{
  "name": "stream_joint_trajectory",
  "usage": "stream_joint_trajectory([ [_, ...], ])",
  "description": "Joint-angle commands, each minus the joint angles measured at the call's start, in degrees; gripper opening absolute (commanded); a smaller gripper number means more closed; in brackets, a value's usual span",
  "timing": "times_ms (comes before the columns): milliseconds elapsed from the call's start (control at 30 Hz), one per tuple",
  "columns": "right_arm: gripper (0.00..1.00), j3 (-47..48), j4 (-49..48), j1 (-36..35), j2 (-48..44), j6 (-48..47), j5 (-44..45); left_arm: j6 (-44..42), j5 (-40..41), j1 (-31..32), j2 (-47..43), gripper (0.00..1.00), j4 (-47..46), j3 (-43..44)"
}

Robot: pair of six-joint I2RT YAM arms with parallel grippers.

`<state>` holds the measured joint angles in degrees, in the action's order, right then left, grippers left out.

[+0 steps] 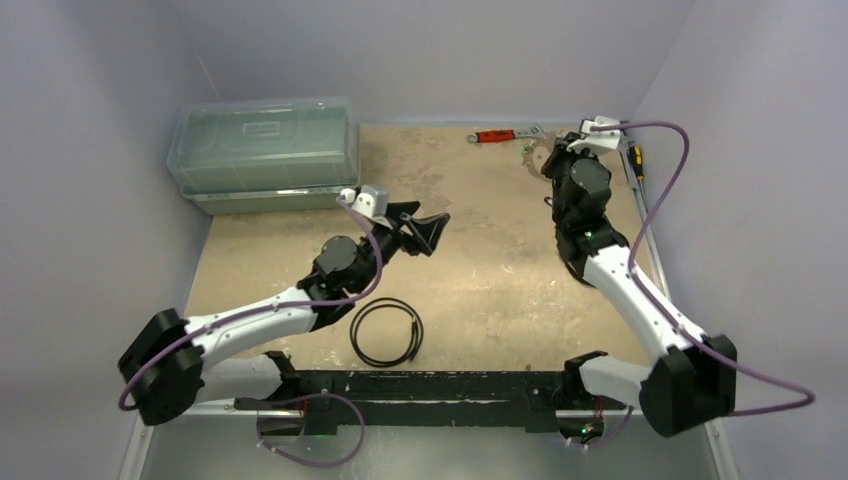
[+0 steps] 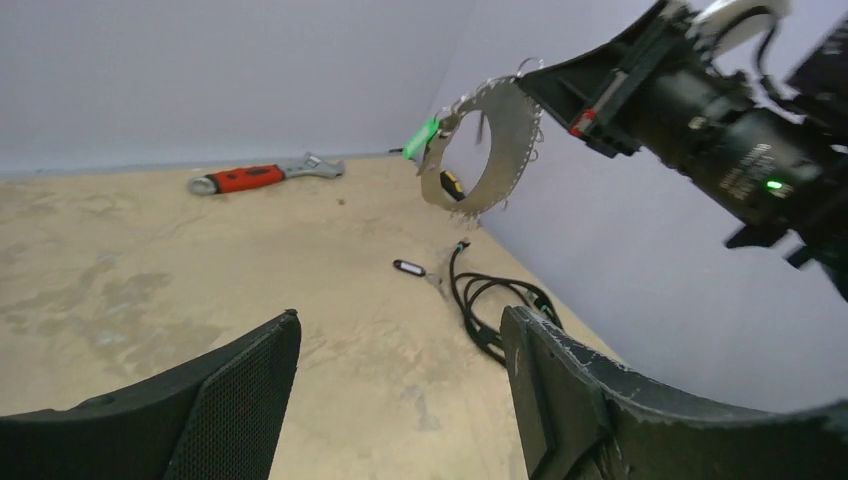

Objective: Put the keys on the keyring

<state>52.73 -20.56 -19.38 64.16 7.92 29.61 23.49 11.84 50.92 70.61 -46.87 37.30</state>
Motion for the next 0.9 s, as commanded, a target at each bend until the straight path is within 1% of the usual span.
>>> stream_joint_trajectory([
  [0,0.0,3.0,-4.9,6.36,6.26,6.59,-7.97,-1.38,5.14,0.01,-11.0,0.73,13.84,-4.38],
  [67,0.0,3.09,-6.77,9.08,9.29,7.11,-9.09,-1.37,6.25,0.14,-15.74,0.73,17.86,-6.16],
  [167,0.0,3.44,-9.16,12.24,14.05,7.27,-10.83,-0.65,7.29,0.23,-20.89,0.73,24.35,-6.48],
  [200,0.0,3.58,-10.35,13.33,15.92,7.84,-12.64,-0.21,7.21,0.22,-22.18,0.73,26.01,-6.61],
  [333,0.0,3.58,-12.32,16.72,21.22,9.27,-15.0,1.08,6.29,0.3,-25.94,0.72,29.62,-7.12],
  [533,0.0,1.82,-14.16,18.19,23.15,9.02,-15.18,1.55,6.33,0.3,-27.88,0.71,32.32,-7.36],
  [667,0.0,2.16,-13.95,19.08,22.82,8.02,-15.23,1.53,5.72,0.32,-27.25,0.7,32.91,-6.9],
  [867,0.0,1.06,-12.75,19.2,23.07,8.86,-17.85,1.05,5.83,0.35,-26.86,0.7,32.9,-6.59],
])
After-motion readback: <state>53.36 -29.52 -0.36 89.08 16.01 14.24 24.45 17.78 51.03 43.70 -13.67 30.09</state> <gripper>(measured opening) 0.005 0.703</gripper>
